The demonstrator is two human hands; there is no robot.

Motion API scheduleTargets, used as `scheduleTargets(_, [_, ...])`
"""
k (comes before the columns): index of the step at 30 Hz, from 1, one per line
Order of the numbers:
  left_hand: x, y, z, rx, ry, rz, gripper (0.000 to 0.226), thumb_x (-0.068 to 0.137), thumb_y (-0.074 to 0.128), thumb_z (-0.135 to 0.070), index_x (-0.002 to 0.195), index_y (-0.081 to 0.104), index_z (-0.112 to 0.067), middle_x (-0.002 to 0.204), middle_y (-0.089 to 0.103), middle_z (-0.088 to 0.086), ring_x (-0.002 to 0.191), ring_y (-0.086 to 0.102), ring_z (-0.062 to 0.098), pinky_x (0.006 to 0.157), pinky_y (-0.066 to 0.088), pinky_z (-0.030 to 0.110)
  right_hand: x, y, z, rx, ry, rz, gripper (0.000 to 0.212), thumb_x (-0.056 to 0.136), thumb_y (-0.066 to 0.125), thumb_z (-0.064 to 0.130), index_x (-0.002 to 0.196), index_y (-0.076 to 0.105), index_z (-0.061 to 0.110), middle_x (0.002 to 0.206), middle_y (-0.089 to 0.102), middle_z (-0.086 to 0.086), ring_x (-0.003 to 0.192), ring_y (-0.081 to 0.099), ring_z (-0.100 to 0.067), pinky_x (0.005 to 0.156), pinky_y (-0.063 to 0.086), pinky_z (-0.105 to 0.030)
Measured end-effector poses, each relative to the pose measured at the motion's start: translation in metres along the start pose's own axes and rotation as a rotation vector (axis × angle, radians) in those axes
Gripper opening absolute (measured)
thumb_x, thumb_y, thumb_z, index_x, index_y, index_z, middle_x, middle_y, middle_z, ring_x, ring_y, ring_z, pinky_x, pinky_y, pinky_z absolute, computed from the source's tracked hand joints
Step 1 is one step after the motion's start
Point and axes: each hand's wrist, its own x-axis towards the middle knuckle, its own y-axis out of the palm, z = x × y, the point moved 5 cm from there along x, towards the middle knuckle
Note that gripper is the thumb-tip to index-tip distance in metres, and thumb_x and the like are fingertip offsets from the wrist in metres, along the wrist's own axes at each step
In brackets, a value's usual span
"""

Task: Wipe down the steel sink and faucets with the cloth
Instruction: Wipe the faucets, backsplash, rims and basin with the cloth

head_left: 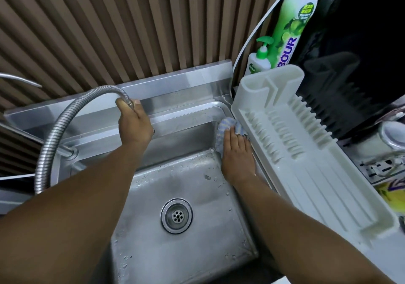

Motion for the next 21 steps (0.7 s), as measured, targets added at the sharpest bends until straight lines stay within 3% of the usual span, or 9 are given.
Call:
scheduleTargets(3, [0.000,0.001,0.000,0.002,-0.002,0.003,0.036,0.107,0.030,-0.033,0.137,0.031,-0.012,0.097,0.057,0.004,0.078,0.057,0.019,0.059,0.039,0.024,0.025,-0.004,0.006,-0.046,-0.016,0.012,0.082,0.099,0.042,0.025,0.156,-0.013,0.001,0.167,-0.005,-0.016,0.153,0.007,-0.032,0.123,0.000,-0.043])
scheduleTargets(5, [0.000,0.001,-0.001,0.005,0.001,-0.005,0.037,0.107,0.030,-0.033,0.136,0.031,-0.010,0.098,0.058,0.005,0.081,0.057,0.022,0.066,0.042,0.030,0.011,-0.004,0.001,-0.030,-0.014,0.032,0.087,0.097,0.046,0.025,0.157,-0.011,0.002,0.167,-0.004,-0.016,0.152,0.009,-0.032,0.123,0.000,-0.043])
scheduleTargets(10, [-0.001,-0.001,-0.002,0.018,-0.009,-0.038,0.039,0.107,0.030,-0.033,0.135,0.032,-0.006,0.099,0.057,0.009,0.084,0.053,0.028,0.076,0.041,0.038,-0.074,0.009,-0.011,0.109,0.089,-0.006,0.103,0.060,0.077,0.013,0.152,0.033,-0.002,0.156,0.039,-0.018,0.131,0.051,-0.035,0.117,0.022,-0.044])
scheduleTargets(14, [-0.001,0.001,-0.002,0.023,-0.011,-0.040,0.039,0.107,0.029,-0.035,0.136,0.031,-0.008,0.098,0.056,0.009,0.085,0.055,0.031,0.075,0.043,0.040,-0.087,0.020,-0.014,0.103,0.097,0.013,0.109,0.051,0.083,0.013,0.150,0.039,-0.001,0.154,0.042,-0.018,0.129,0.053,-0.034,0.114,0.020,-0.044])
scheduleTargets(17, [0.000,0.003,0.000,0.031,-0.022,-0.042,0.041,0.107,0.029,-0.034,0.138,0.030,-0.008,0.098,0.055,0.009,0.084,0.053,0.028,0.074,0.042,0.039,-0.059,0.010,-0.012,0.094,0.094,0.016,0.106,0.064,0.078,0.021,0.154,0.028,-0.001,0.160,0.031,-0.018,0.139,0.043,-0.035,0.121,0.013,-0.043])
scheduleTargets(20, [0.001,0.003,0.002,0.035,-0.009,-0.048,0.040,0.107,0.029,-0.036,0.137,0.029,-0.010,0.097,0.056,0.009,0.083,0.055,0.031,0.075,0.045,0.041,-0.010,-0.002,-0.003,0.059,-0.003,0.018,0.101,0.089,0.058,0.028,0.157,-0.011,0.001,0.167,-0.008,-0.015,0.154,0.005,-0.031,0.122,-0.008,-0.042])
scheduleTargets(21, [0.002,0.003,0.003,0.038,-0.005,-0.052,0.039,0.107,0.029,-0.036,0.136,0.029,-0.010,0.097,0.056,0.009,0.083,0.056,0.031,0.075,0.046,0.041,0.006,-0.006,0.002,0.055,-0.013,0.031,0.098,0.092,0.053,0.028,0.155,-0.017,0.002,0.166,-0.013,-0.014,0.154,-0.001,-0.030,0.122,-0.009,-0.042])
